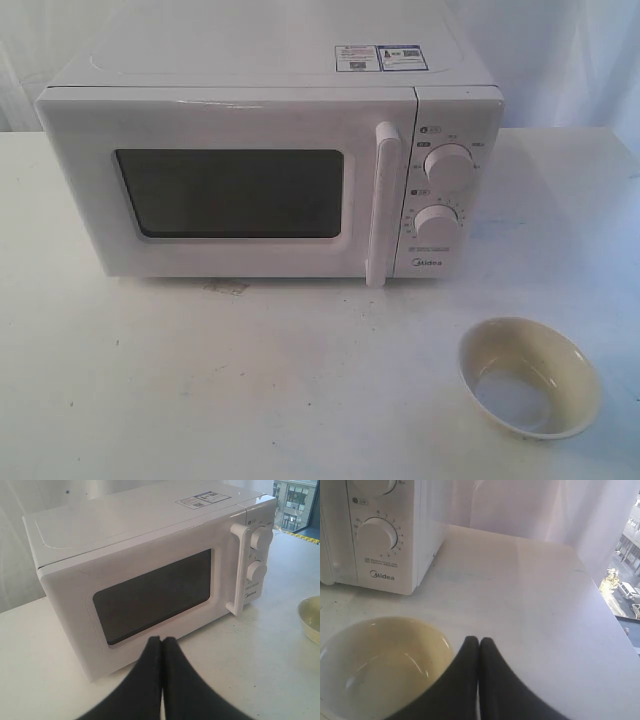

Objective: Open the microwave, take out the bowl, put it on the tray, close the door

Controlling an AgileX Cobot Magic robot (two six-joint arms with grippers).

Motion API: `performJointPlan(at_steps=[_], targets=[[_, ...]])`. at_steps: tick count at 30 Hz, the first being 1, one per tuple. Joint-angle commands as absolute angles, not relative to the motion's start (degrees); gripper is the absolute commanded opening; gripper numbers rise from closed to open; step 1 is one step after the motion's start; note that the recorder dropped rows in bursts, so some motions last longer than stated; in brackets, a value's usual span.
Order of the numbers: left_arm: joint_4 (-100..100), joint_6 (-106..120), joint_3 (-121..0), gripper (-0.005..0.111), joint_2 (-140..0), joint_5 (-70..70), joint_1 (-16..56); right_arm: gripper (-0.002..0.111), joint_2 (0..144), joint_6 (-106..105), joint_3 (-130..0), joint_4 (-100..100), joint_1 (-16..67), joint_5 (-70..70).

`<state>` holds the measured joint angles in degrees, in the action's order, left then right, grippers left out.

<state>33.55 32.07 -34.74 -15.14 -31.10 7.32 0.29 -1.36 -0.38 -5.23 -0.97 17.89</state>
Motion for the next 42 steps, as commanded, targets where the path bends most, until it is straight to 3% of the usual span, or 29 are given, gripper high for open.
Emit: performJointPlan(at_steps=[1, 42], targets=[[34.2, 32.0, -34.5, 0.0, -14.7, -31.3, 7.5, 0.0, 0.0, -1.2, 0.0, -5.5, -1.2, 18.6], [34.2, 32.0, -34.5, 0.0, -14.7, -31.3, 7.5, 0.0, 0.0, -0.4, 0.0, -2.8, -1.2, 19.3]])
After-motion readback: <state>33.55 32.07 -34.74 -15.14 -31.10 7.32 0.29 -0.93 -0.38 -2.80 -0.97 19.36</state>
